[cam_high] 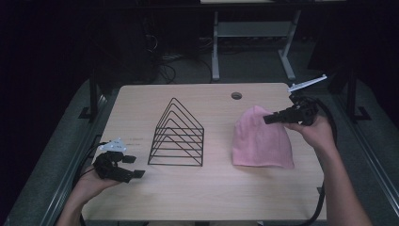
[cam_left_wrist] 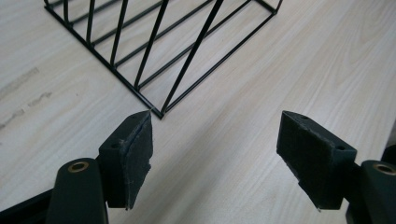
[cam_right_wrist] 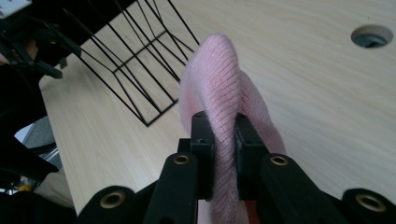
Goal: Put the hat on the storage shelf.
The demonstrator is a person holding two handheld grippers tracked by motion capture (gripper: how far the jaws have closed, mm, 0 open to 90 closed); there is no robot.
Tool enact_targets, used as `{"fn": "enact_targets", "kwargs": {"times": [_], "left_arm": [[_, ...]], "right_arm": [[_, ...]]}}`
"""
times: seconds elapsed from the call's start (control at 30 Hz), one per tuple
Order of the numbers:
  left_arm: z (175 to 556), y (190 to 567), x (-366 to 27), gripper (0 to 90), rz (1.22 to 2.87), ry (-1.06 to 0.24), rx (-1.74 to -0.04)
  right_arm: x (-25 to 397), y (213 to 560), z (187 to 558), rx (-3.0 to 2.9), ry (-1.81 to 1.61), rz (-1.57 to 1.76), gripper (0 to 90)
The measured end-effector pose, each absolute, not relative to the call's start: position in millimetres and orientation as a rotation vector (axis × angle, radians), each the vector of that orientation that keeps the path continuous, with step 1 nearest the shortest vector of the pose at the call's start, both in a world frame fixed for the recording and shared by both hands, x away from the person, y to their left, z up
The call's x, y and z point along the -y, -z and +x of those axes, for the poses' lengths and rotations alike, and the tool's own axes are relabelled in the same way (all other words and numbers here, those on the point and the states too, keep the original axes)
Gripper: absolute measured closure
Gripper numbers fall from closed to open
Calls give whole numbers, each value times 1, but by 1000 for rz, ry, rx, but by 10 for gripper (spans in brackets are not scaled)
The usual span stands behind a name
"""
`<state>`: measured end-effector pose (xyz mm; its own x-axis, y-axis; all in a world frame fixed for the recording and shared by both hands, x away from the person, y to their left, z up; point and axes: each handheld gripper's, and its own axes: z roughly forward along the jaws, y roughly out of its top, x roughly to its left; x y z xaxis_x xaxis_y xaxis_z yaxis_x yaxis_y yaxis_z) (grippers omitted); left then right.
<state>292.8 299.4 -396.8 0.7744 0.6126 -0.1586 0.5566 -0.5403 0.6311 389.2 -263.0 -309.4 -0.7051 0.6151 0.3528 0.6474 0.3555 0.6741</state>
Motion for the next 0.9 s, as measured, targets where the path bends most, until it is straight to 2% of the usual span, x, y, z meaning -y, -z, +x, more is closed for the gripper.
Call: {"fn": "enact_targets", "kwargs": {"times": [0.9], "left_arm": [[304,315,-282,270,2281,-92,-706]], "right_arm": [[195,209,389,2659,1453,-876,810]]}}
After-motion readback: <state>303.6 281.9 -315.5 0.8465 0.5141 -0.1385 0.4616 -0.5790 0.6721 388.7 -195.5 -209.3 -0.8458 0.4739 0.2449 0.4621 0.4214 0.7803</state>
